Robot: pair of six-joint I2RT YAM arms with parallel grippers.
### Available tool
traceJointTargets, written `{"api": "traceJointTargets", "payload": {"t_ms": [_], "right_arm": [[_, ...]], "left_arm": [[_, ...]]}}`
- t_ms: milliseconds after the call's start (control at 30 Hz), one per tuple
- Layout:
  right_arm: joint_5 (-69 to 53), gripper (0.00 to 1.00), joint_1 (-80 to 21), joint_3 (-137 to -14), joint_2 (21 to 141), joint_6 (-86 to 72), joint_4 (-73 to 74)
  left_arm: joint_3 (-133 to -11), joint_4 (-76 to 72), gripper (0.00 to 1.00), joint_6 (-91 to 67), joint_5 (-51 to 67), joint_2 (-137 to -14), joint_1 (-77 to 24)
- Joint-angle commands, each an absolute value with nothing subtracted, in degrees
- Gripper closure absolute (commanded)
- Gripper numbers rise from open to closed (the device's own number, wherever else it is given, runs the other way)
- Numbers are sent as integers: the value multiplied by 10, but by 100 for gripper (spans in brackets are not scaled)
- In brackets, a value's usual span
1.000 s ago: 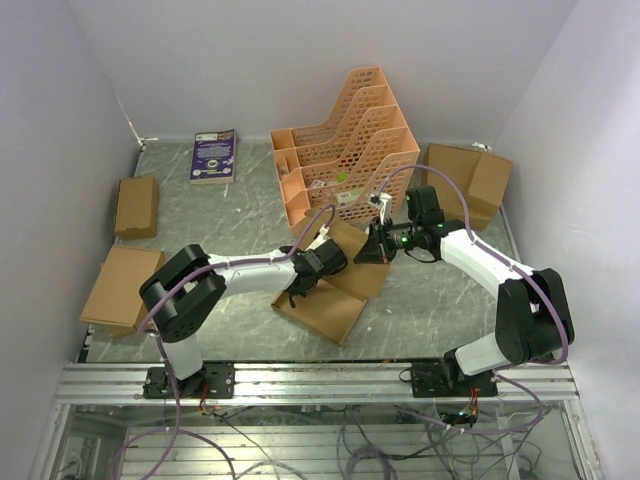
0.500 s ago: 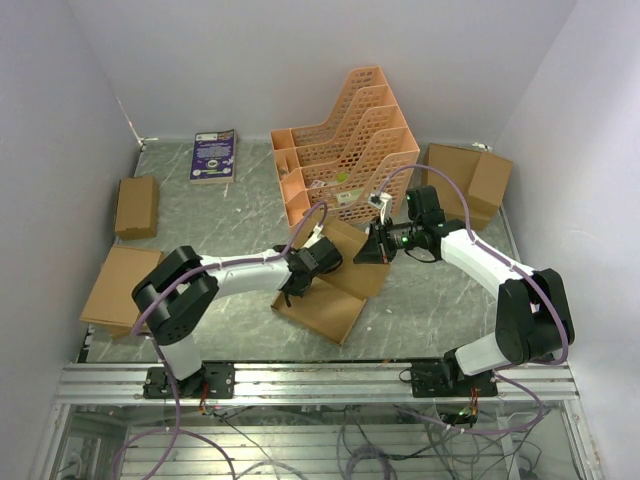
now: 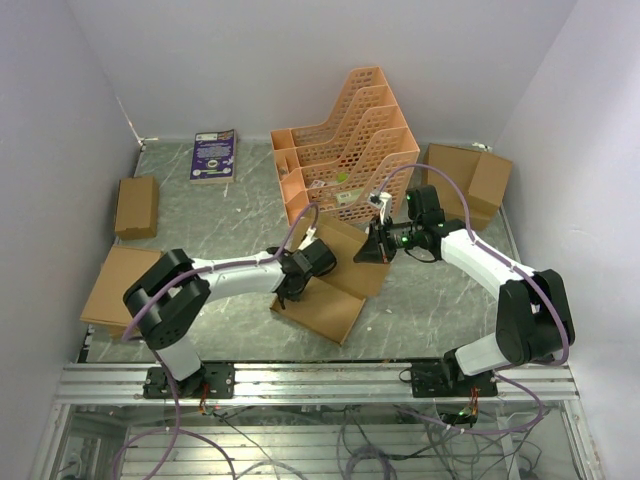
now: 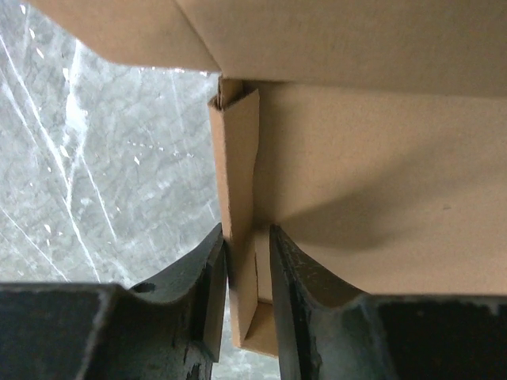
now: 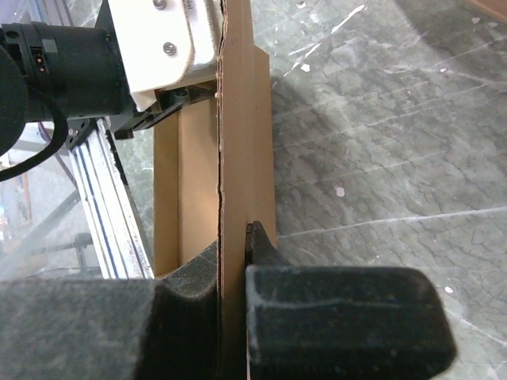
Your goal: Fold the paper box
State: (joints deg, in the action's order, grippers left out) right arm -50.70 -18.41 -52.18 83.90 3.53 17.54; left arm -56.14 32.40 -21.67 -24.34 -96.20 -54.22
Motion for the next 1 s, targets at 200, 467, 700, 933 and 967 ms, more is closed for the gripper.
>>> {"api": "traceJointTargets", "payload": {"t_ms": [200, 467, 700, 933, 967], "right_arm": [[-501, 100, -182, -548, 819, 42, 134], [-500, 100, -183, -546, 817, 41, 133], [-497, 100, -190, -548, 820, 45, 136], [-496, 100, -190, -548, 819, 47, 137], [-495, 100, -191, -548, 819, 47, 138]], "left_arm": [[-544, 356, 62, -247, -234, -911, -544], [-552, 367, 66, -252, -241, -925, -544], [-569, 385, 92, -257, -261, -951, -548], [-575, 380, 82, -251, -264, -972, -555], [-576, 381, 78, -251, -265, -970, -555]]}}
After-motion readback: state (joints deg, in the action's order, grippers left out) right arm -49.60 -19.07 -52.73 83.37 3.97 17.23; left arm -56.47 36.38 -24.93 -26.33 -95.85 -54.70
